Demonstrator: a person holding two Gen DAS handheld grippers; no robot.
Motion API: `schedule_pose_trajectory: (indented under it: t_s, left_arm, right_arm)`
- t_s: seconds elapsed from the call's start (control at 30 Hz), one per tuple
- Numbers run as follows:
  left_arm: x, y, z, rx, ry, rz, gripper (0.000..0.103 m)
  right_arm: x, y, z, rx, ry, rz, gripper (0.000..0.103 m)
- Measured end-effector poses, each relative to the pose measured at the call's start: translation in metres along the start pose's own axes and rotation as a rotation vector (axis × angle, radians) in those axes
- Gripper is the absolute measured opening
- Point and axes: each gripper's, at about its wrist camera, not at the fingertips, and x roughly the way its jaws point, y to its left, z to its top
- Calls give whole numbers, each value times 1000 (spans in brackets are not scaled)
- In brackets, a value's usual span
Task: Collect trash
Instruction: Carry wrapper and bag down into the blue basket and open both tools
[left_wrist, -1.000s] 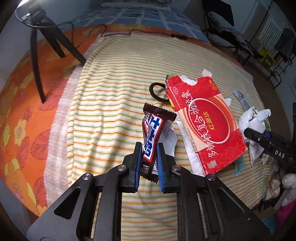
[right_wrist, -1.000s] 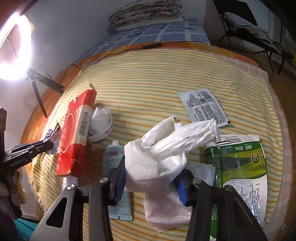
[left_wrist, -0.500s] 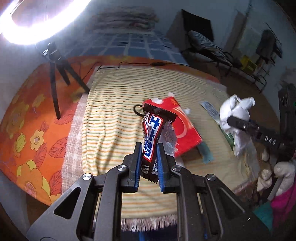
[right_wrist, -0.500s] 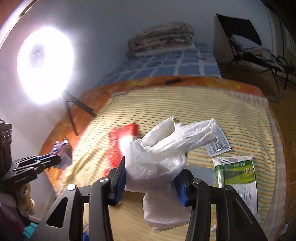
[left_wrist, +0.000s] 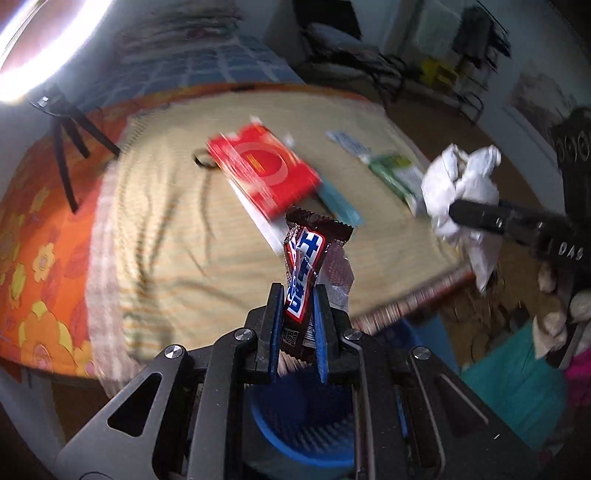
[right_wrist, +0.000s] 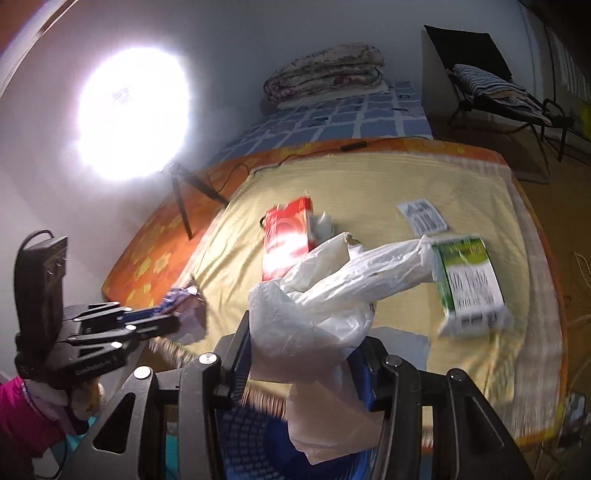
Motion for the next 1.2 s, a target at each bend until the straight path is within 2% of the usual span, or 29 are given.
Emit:
schedule_pose_trajectory:
  t_s: [0.13, 0.3, 0.5, 0.77, 1.03, 1.2]
  left_arm:
    - [3, -14, -29, 21, 52, -18, 14]
    - [-1, -31, -63, 26, 76, -27, 14]
    - [10, -43, -96, 22, 133, -18, 14]
    - [28, -43, -112, 18, 177, 11, 14]
    - [46, -38, -118, 15, 229, 27, 14]
    - [57, -38, -121, 15, 265, 30, 20]
  right_arm:
    - [-8, 5, -29, 5, 34, 4, 50]
    - [-14, 13, -65, -11, 65, 12, 50]
    - [-7, 20, -103, -20, 114, 36, 50]
    - [14, 20, -141, -27, 193, 28, 50]
    - [37, 19, -155, -26, 242, 16, 50]
    - [50, 20, -161, -32, 277, 6, 51]
